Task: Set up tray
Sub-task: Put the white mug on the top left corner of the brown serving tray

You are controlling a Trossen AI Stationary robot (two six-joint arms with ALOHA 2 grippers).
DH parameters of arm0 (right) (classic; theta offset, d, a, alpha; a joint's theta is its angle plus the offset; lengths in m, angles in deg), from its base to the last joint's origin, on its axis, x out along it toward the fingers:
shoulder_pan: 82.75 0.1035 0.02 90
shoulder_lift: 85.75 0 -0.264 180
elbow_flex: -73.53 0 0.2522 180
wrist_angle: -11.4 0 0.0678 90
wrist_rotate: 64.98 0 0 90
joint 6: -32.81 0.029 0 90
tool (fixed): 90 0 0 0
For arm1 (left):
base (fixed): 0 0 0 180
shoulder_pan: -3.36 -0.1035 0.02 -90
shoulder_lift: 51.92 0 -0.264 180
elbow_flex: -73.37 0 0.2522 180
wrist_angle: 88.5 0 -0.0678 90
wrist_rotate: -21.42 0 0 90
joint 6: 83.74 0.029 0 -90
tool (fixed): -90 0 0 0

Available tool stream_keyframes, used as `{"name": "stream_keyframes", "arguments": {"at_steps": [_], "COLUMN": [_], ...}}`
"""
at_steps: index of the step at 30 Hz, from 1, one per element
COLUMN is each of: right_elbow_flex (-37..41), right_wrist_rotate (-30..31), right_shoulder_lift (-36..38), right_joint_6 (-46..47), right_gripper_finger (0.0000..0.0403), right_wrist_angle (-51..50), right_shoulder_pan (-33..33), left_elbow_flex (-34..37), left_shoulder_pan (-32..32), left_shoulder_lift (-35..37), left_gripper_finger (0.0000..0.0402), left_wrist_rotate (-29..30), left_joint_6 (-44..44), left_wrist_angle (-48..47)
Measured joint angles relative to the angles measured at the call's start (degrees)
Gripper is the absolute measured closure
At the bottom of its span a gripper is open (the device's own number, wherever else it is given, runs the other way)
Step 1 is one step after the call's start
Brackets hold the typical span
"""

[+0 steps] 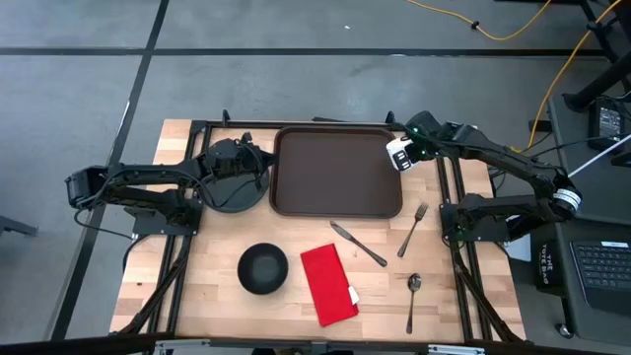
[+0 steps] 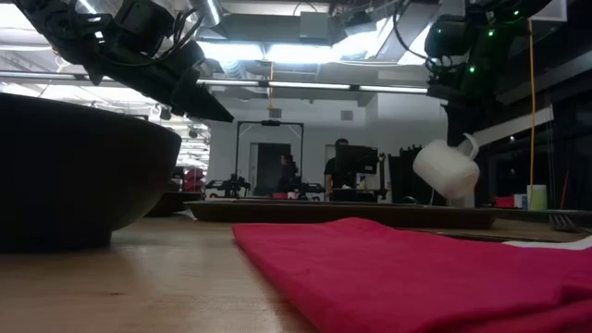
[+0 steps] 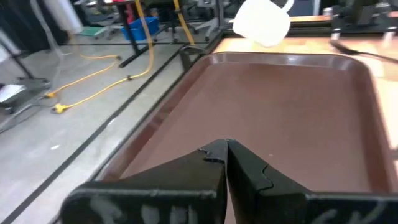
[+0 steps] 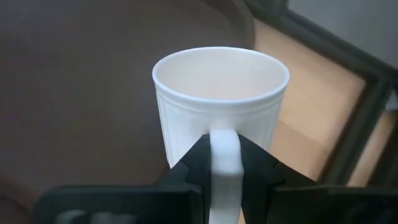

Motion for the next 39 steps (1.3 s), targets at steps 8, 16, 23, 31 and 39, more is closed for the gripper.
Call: {"name": "stream_keyframes", "arguments": {"at_steps": [8,16,23,31,39], "right_elbow_flex": [0.0,0.02,0.02,0.04,0.07], "right_wrist_rotate": [-0.29,-2.26,-3.19,-2.99,-9.41], "right_shoulder_lift": [7.15,9.38,7.2,0.2,-6.98], "right_joint_6": [-2.67,-8.4,-9.65,-13.61,-20.08], "right_gripper_finger": [0.0347,0.0346,0.0346,0.0346,0.0346], "right_wrist_angle": [2.72,9.4,15.48,24.21,37.64], "right_shoulder_pan": [3.86,11.05,16.44,18.81,19.15], "left_elbow_flex": [0.0,-0.02,-0.02,-4.23,-12.68], "left_shoulder_pan": [1.42,4.31,7.15,11.53,14.73], "left_shoulder_lift": [0.01,0.0,0.01,0.01,-0.35], "left_gripper_finger": [0.0398,0.0396,0.035,0.0273,0.0246], "left_wrist_rotate": [-2.68,-2.59,-0.7,6.37,7.12], "left_joint_6": [-0.35,-0.41,-0.41,-0.34,1.64], "left_wrist_angle": [0.02,0.01,-0.03,-5.68,-20.83]}}
